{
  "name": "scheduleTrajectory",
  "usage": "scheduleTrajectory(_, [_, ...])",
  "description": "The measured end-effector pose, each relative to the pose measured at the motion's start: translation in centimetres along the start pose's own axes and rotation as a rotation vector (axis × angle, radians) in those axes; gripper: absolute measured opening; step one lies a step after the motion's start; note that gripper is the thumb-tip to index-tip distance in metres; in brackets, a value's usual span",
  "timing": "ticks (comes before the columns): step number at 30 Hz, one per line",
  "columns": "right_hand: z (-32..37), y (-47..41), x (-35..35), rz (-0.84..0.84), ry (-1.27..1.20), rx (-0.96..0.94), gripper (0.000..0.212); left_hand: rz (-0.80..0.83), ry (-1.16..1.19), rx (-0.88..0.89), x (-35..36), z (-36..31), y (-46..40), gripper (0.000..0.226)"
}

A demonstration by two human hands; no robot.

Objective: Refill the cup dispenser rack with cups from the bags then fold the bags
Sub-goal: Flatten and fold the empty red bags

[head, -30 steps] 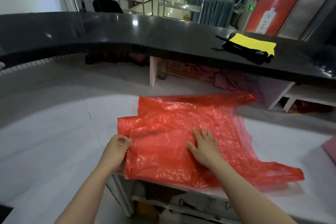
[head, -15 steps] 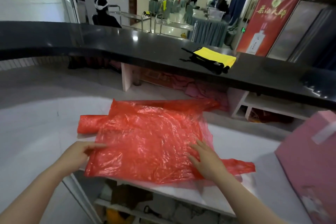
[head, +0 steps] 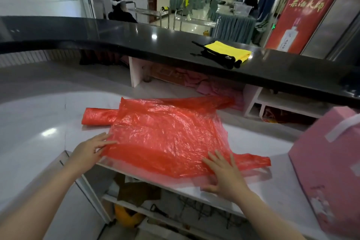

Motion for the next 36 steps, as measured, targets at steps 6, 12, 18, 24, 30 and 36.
scheduleTrajectory(6, [0.0, 0.3, -1.2, -0.181, -0.061, 0.136, 0.061, -0.263, 0.038, -0.151, -0.4, -0.3, -0.5, 0.025])
scheduleTrajectory(12, [-1.4, -0.5, -3.4, -0.307, -0.078, 0.301, 0.029, -0.443, 0.131, -0.208, -2.6, 1.1, -0.7, 0.032])
scheduleTrajectory(18, [-3.2, -1.1, -5.5, -0.341, -0.255, 0.424, 0.018, -0.539, 0.14, -0.297, -4.6, 3.8, -0.9, 0.034])
scheduleTrajectory(24, [-3.9, -2.4, -7.4, -0.506, -0.489, 0.512, 0.015, -0.572, 0.095, -0.335, -7.0, 6.3, -1.9, 0.035])
scheduleTrajectory(30, [-3.2, -4.0, -6.5, -0.313, -1.194, 0.763, 0.038, -0.622, -0.064, -0.388, -10.2, 8.7, -3.4, 0.04])
scheduleTrajectory(36, [-1.9, -6.1, -6.1, -0.307, -1.76, 0.908, 0.025, -0.563, -0.138, -0.391, -12.1, 10.3, -5.6, 0.038])
Point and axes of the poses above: each hand's wrist, its own y-axis away from the middle knuckle, its own x-axis out of the palm, z = x × y, the point moved 4 cm from there along -y, towards the middle knuckle, and after that the axes turned 3 degrees about y, right-handed, at the moved point
